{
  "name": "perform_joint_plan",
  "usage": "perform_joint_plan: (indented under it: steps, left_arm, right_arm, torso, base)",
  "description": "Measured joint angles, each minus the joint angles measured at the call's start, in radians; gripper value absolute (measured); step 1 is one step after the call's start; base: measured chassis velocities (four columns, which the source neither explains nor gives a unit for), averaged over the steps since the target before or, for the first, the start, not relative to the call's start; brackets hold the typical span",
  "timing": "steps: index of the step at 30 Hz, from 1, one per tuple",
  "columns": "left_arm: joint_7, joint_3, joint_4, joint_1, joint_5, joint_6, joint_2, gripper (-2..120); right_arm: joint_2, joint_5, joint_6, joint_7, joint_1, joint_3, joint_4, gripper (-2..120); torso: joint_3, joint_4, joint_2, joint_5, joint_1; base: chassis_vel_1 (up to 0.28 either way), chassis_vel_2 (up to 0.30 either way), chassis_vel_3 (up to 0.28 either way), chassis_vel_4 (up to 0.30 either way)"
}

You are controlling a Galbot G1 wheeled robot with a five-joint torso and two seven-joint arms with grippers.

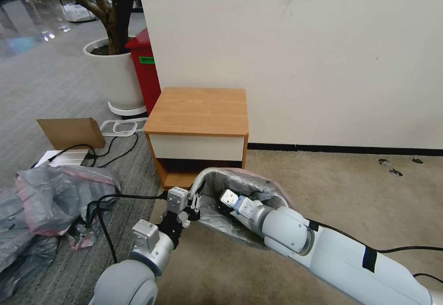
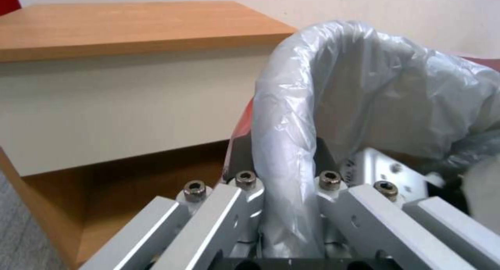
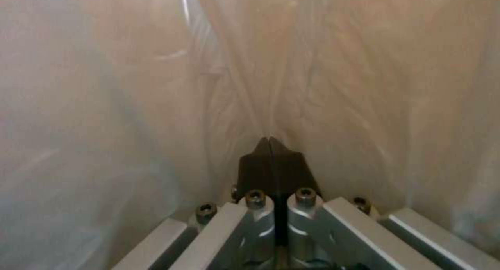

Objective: Pick up the garbage bag from the table and place it over the trash can.

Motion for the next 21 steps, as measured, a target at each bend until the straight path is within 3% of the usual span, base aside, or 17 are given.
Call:
perform_joint_plan:
  steps: [15,21]
  left_arm:
    - [0.036,0.021,-0.008,-0.011,0.049,0.0,0.006,6]
    - [0.033,0.013,0.014,-0.01,0.042,0.0,-0.003,6]
  right_arm:
    - [0.015,-0.044,0.0,0.03,0.029,-0.045,-0.055,0]
    - [-0.005,0.003,0.0,0.033,0.019,-0.03,-0.014,0]
  torso:
    - [0.0,-0.0001,0.0,0.0001,0.0]
    - [0.0,-0.0001,0.0,0.0,0.0]
  base:
    - [0.0,0.0,0.0,0.0]
    - [0.0,0.0,0.0,0.0]
